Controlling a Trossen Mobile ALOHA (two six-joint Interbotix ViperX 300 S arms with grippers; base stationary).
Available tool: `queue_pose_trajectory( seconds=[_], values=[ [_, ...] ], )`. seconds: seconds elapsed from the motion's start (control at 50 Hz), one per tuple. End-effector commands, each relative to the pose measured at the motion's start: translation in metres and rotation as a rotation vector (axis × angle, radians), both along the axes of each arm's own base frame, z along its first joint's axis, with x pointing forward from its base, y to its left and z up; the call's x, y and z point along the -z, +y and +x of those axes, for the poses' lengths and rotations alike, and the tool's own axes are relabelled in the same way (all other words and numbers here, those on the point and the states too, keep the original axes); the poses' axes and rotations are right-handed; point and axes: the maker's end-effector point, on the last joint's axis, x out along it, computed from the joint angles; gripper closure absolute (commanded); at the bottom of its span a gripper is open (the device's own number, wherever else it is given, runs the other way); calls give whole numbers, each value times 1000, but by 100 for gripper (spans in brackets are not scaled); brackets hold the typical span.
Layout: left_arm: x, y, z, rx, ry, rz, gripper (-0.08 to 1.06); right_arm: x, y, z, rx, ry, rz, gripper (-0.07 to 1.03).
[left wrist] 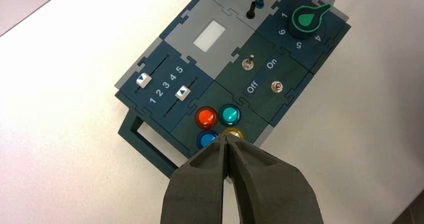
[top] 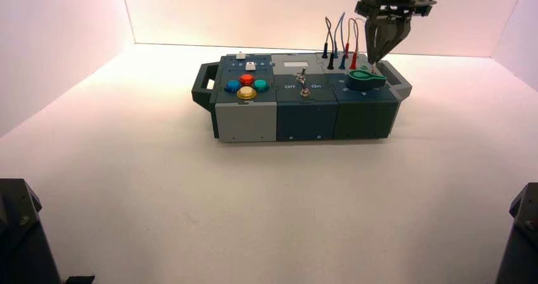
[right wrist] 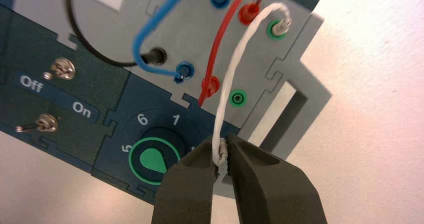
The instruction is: Insert the white wire.
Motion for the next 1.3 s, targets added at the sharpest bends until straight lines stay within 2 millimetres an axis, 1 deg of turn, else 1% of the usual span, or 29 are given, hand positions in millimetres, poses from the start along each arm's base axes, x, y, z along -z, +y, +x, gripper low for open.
queue_pose_trajectory(
  seconds=[0.02, 0.12, 0.28, 0.52, 0.64, 0.86, 1.3],
  values=[
    [-11, -4, 4, 7, -32, -17, 101, -30, 6, 14, -4, -91, 22, 99],
    [-12, -3, 4, 6, -33, -18, 101, -37, 6, 17, -3, -114, 26, 98],
    [-12, -4, 4, 7, -33, -18, 101, -39, 7, 22, 2, -148, 30, 99],
    [-12, -4, 4, 7, -34, -19, 101, -29, 7, 25, 22, -186, 40, 99],
    [-12, -4, 4, 9, -36, -17, 101, -25, 6, 23, 24, -187, 40, 99],
    [-12, -4, 4, 9, -35, -19, 101, -27, 6, 23, 24, -192, 41, 98],
    [-12, -4, 5, 9, -36, -17, 101, -19, 5, 25, 18, -199, 30, 99]
  ],
)
